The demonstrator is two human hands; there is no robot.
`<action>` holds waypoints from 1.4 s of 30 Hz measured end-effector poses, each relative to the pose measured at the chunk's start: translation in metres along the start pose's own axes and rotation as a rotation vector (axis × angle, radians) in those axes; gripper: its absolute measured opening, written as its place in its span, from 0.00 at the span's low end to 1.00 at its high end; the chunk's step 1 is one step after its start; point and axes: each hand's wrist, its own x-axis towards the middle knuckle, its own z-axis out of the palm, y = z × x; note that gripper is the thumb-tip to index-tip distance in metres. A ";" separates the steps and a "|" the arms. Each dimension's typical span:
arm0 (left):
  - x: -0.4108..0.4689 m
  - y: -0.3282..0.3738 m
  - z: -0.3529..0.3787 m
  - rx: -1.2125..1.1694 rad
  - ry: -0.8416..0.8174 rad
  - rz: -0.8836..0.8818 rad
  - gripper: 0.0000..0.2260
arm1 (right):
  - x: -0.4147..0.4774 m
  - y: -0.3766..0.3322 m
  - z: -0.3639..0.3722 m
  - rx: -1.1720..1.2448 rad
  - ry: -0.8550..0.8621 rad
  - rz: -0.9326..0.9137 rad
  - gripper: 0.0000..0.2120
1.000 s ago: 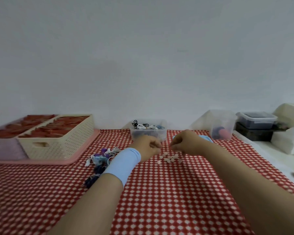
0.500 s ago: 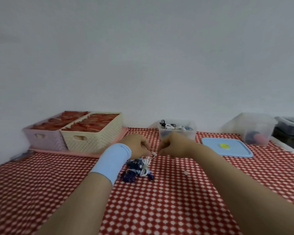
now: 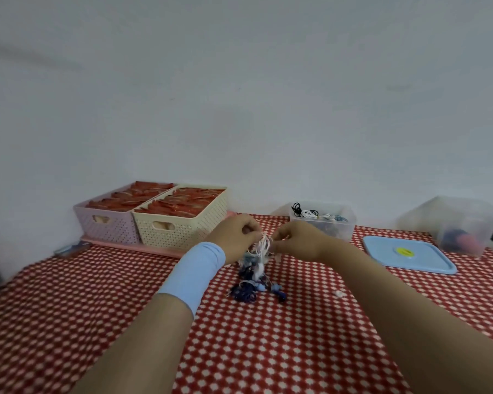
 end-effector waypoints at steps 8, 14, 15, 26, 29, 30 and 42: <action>0.007 0.032 0.010 -0.326 -0.052 -0.057 0.08 | -0.018 0.007 -0.028 0.350 0.038 0.063 0.08; 0.015 0.053 0.047 -0.119 -0.139 0.000 0.10 | -0.046 0.044 -0.049 0.312 0.068 0.125 0.10; 0.017 0.056 0.055 -0.052 -0.170 0.008 0.10 | -0.052 0.051 -0.051 0.260 0.062 0.149 0.10; 0.023 0.067 0.099 0.373 -0.284 -0.038 0.13 | -0.079 0.089 -0.058 0.091 0.140 0.168 0.04; 0.026 0.071 0.101 0.320 -0.227 0.028 0.15 | -0.086 0.086 -0.053 0.021 0.019 0.150 0.03; 0.026 0.073 0.103 0.294 -0.223 0.066 0.15 | -0.087 0.085 -0.050 -0.023 -0.043 0.152 0.05; 0.023 0.064 0.127 0.169 -0.232 0.141 0.06 | -0.096 0.095 -0.046 0.326 0.284 0.159 0.03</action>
